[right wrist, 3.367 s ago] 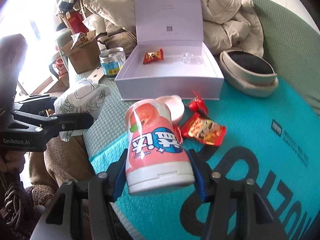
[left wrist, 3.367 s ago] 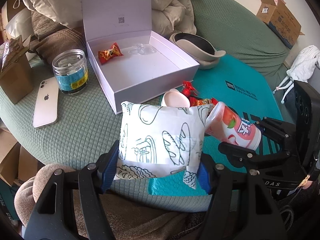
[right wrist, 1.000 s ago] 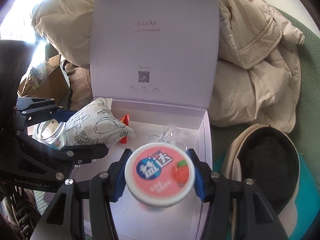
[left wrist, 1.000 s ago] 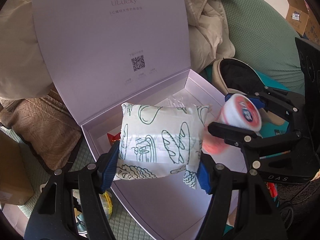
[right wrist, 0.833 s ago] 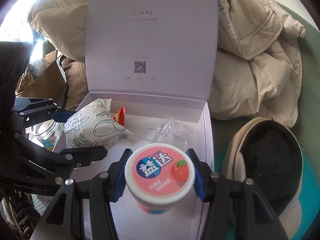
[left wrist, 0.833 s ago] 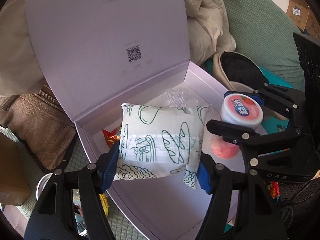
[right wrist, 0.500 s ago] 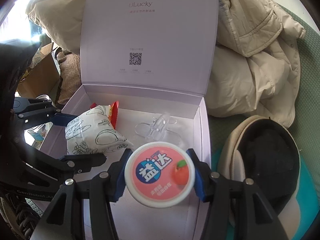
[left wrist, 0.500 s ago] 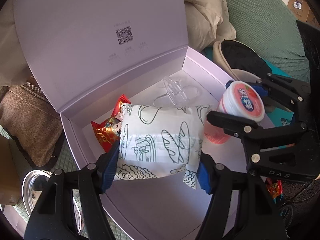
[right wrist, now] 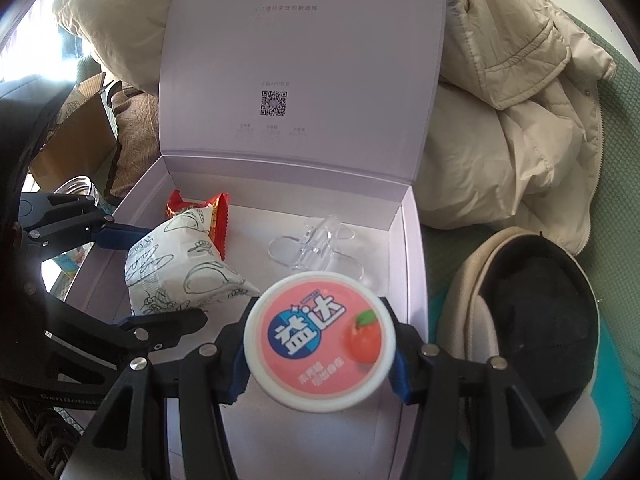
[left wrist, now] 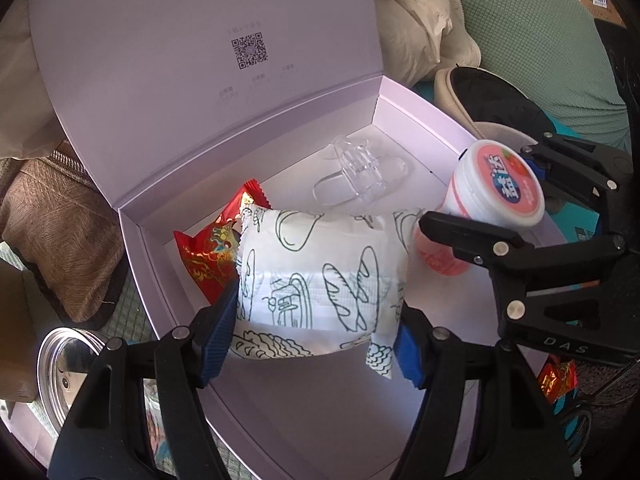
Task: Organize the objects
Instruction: 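Lower and release the snack bag and gum bottle inside the white box, then withdraw both open grippers from the box toward the remaining snacks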
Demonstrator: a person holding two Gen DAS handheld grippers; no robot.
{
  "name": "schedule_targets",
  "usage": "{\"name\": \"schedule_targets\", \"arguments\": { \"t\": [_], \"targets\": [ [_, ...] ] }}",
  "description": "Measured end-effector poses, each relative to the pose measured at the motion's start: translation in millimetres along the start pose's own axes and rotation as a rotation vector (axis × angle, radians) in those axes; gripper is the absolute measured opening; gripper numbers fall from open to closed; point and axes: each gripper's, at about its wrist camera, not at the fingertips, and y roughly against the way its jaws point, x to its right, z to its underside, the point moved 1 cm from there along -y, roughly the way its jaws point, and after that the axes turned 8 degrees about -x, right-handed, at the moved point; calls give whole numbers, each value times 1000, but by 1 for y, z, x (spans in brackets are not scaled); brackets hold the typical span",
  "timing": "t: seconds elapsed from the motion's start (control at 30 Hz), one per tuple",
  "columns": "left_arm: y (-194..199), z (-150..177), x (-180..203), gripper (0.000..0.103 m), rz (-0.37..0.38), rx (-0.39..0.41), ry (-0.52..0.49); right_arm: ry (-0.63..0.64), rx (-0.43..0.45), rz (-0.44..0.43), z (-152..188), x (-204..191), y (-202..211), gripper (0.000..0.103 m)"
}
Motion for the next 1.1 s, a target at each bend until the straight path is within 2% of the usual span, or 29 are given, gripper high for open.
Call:
{"name": "schedule_targets", "arguments": {
  "t": [0.43,0.63,1.1],
  "targets": [
    [12,0,-3,67,3,4,25,-29,-15,-5,3,4,15,57],
    [32,0,-1,67,-14,51,31,-42,-3,3,3,10,33,57],
    [85,5,-5,67,-47,143,57,-35,87,23,-9,-5,82,60]
  ]
}}
